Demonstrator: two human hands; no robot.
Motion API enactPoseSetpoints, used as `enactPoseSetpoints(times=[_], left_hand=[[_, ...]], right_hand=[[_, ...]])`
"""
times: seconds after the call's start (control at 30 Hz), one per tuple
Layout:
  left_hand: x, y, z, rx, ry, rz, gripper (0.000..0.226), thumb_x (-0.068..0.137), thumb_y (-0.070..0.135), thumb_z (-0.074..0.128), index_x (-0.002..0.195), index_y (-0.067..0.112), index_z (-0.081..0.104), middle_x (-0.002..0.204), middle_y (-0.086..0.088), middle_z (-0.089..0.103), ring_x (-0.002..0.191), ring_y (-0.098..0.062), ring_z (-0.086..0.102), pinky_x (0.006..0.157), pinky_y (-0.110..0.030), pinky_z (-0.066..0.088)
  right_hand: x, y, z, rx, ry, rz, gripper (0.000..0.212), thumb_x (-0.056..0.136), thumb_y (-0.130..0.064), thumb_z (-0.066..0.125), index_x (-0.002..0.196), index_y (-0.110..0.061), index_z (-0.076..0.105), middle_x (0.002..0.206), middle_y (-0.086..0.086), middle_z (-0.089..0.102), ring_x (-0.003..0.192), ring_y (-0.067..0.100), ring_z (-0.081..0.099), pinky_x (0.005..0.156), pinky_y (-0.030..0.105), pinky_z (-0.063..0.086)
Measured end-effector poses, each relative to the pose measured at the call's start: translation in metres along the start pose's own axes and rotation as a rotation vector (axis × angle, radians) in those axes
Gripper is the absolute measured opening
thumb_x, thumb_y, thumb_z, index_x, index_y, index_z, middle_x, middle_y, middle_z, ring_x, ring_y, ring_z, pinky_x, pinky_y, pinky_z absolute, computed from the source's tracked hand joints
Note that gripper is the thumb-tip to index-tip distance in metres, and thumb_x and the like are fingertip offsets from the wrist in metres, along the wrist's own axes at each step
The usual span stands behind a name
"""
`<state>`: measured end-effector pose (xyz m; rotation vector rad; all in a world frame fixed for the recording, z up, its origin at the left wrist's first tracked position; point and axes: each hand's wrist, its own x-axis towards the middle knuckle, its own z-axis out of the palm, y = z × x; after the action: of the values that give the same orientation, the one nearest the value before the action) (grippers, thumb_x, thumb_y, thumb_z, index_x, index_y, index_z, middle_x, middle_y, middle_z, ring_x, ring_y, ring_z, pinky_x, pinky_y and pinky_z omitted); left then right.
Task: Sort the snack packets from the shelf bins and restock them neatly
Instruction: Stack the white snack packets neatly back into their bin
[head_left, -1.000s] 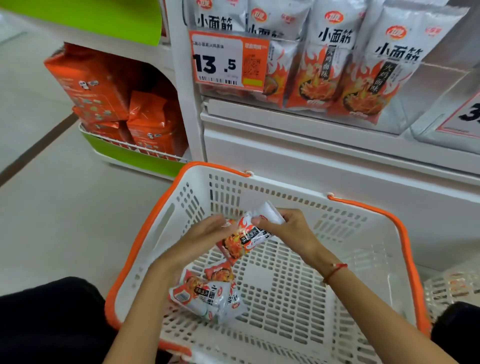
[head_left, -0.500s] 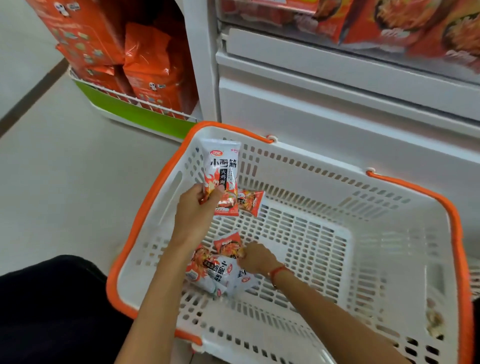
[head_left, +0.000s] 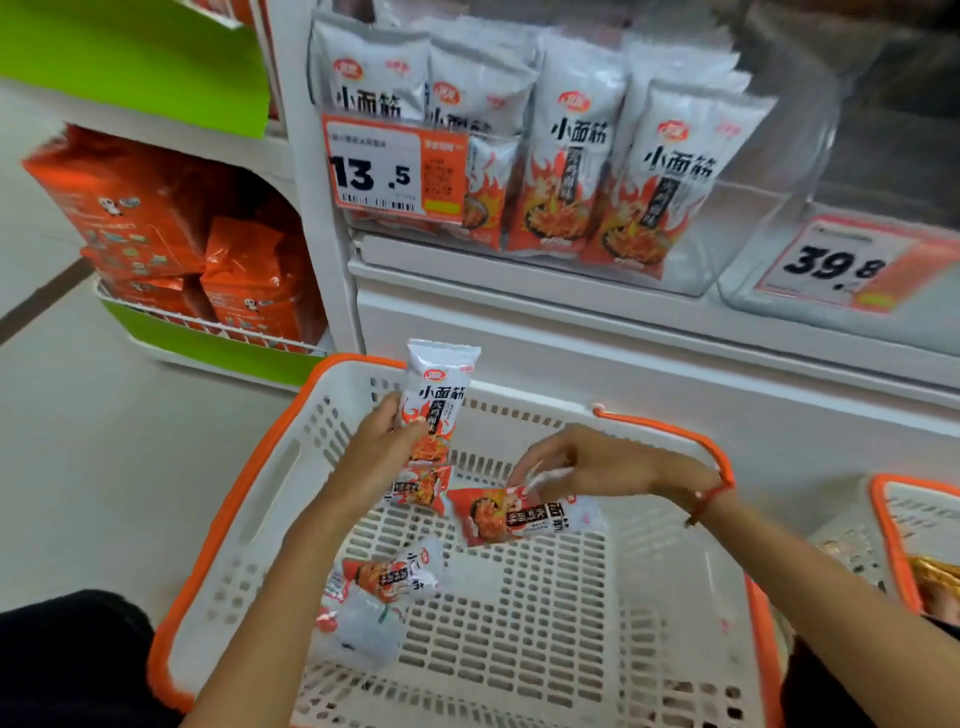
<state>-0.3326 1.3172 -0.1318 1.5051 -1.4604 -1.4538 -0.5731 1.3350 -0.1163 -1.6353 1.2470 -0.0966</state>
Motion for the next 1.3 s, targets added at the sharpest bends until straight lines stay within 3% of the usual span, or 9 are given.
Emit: enactPoseSetpoints(times=[0.13,0.23,0.3,0.43,0.57,0.67,0.87,1.03,1.3], left_hand=[[-0.012,0.049,0.008,0.078,-0.312,-0.022,0.016,0.101,0.028,0.045,0.117,0.030,0.050,0.130,0.004,0.056,0.109,-0.011,0.051,0.089,-0.026,0.039],[-0.018,0.082,0.009,0.063,-0.363,-0.039,0.050,0.090,0.065,0.040,0.134,0.040,0.047,0.136,0.014,0.050,0.125,-0.013,0.048,0.107,-0.037,0.034],[-0.022,0.094,0.008,0.015,-0.308,0.067,0.063,0.084,0.072,0.038,0.140,0.042,0.041,0.139,0.023,0.045,0.132,-0.005,0.043,0.114,-0.035,0.031],[-0.033,0.123,0.014,-0.167,-0.100,0.316,0.024,0.097,0.043,0.038,0.099,0.035,0.060,0.083,0.035,0.065,0.079,0.025,0.056,0.069,0.004,0.038],[-0.032,0.147,0.012,-0.302,0.039,0.449,0.025,0.096,0.031,0.047,0.109,0.019,0.065,0.092,0.009,0.075,0.085,0.000,0.070,0.065,-0.007,0.048],[-0.021,0.165,-0.002,-0.292,0.046,0.530,0.021,0.091,0.031,0.053,0.108,0.024,0.062,0.090,0.019,0.073,0.090,0.000,0.068,0.069,-0.006,0.047],[0.006,0.213,-0.045,-0.168,0.132,0.694,0.011,0.097,0.029,0.050,0.102,0.035,0.058,0.083,0.039,0.065,0.084,0.020,0.060,0.066,0.003,0.041],[0.020,0.239,-0.057,0.026,0.196,0.846,0.017,0.098,0.025,0.050,0.083,0.024,0.059,0.064,0.015,0.062,0.061,0.011,0.055,0.062,-0.003,0.039],[0.028,0.234,-0.062,0.041,0.236,0.886,0.022,0.099,0.016,0.050,0.080,0.025,0.057,0.064,0.027,0.063,0.065,0.014,0.057,0.061,-0.002,0.039]], right_hand=[[-0.036,-0.067,-0.050,-0.182,0.132,-0.144,0.024,0.080,-0.025,0.078,0.104,-0.022,0.076,0.103,-0.012,0.073,0.099,0.008,0.067,0.088,0.027,0.051],[-0.043,-0.096,-0.072,-0.258,0.545,-0.230,0.042,0.068,-0.031,0.086,0.105,-0.019,0.070,0.104,-0.011,0.068,0.087,-0.003,0.061,0.076,0.019,0.046],[-0.043,-0.110,-0.074,-0.094,0.834,-0.248,0.056,0.060,-0.035,0.091,0.103,-0.014,0.061,0.097,-0.003,0.066,0.085,0.009,0.061,0.073,0.028,0.050],[-0.047,-0.141,-0.063,0.240,1.140,-0.312,0.066,0.062,-0.035,0.088,0.114,-0.022,0.049,0.098,-0.005,0.061,0.087,0.009,0.061,0.073,0.023,0.051],[-0.057,-0.153,-0.061,0.448,0.919,-0.347,0.031,0.076,-0.022,0.080,0.102,-0.017,0.064,0.079,-0.008,0.072,0.067,0.002,0.063,0.054,0.015,0.047],[-0.064,-0.156,-0.075,0.375,0.857,-0.462,0.010,0.084,-0.013,0.072,0.088,-0.021,0.068,0.067,-0.014,0.070,0.064,0.002,0.065,0.058,0.017,0.051],[-0.092,-0.163,-0.131,0.055,1.328,-0.672,0.027,0.080,-0.016,0.076,0.093,-0.036,0.066,0.085,-0.020,0.072,0.084,0.007,0.071,0.071,0.024,0.058],[-0.060,-0.164,-0.152,-0.223,1.242,-0.577,0.026,0.079,-0.024,0.077,0.104,-0.029,0.071,0.091,-0.022,0.069,0.081,0.000,0.069,0.069,0.025,0.059],[-0.027,-0.155,-0.147,-0.326,1.123,-0.410,0.054,0.074,-0.031,0.082,0.122,-0.026,0.058,0.106,-0.008,0.071,0.091,0.008,0.066,0.076,0.039,0.057]])
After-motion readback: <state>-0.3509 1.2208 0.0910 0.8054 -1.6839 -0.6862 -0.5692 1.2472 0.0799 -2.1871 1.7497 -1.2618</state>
